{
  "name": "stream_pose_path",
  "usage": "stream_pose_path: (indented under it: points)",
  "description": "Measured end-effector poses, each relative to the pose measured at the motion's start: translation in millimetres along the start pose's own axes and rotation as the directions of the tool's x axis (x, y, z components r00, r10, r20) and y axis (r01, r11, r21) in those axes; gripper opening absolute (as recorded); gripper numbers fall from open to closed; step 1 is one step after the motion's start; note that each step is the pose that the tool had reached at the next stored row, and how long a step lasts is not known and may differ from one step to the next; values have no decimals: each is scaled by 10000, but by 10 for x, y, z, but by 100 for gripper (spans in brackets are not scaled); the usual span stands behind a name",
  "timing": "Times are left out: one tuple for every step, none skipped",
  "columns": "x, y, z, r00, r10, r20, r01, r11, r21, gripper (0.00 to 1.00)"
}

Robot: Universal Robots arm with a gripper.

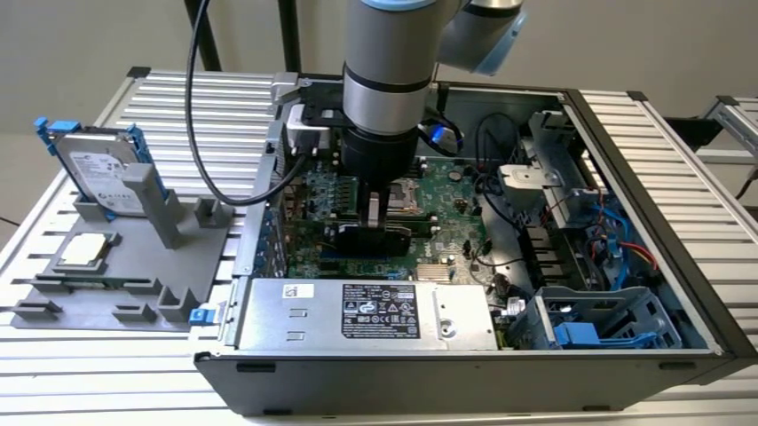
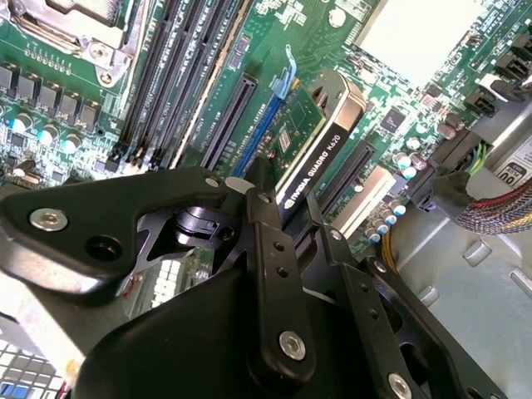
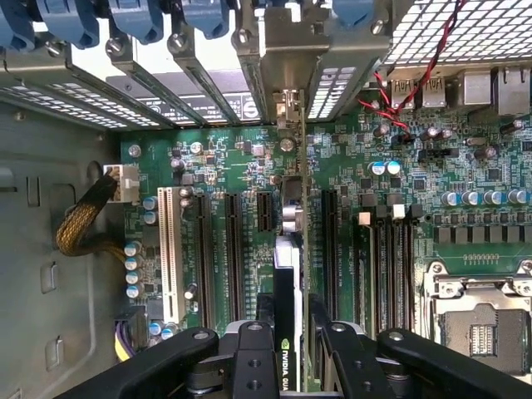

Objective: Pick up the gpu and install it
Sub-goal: 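Insert the gpu into the slot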

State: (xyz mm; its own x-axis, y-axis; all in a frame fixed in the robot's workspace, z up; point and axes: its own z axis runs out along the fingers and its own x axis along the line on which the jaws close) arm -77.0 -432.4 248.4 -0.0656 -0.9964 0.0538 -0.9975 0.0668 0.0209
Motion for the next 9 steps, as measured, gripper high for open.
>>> stream_pose_path:
  points:
    - [0, 0, 0, 10000, 0, -1, 0, 10000, 0, 0]
    - [4, -2, 0, 10000, -2, 1, 2, 10000, -3, 0]
    - [5, -2, 0, 10000, -2, 0, 2, 10000, -3, 0]
    - [5, -2, 0, 10000, -2, -1, 2, 10000, -4, 0]
    - [5, -2, 0, 10000, -2, -3, 2, 10000, -4, 0]
    - [5, -2, 3, 10000, -1, -4, 1, 10000, -4, 0]
    - [5, -2, 8, 10000, -1, -5, 1, 10000, -4, 0]
    - [5, -2, 15, 10000, -2, -8, 2, 10000, -5, 0]
    - [4, -2, 28, 10000, -2, -4, 2, 10000, -4, 0]
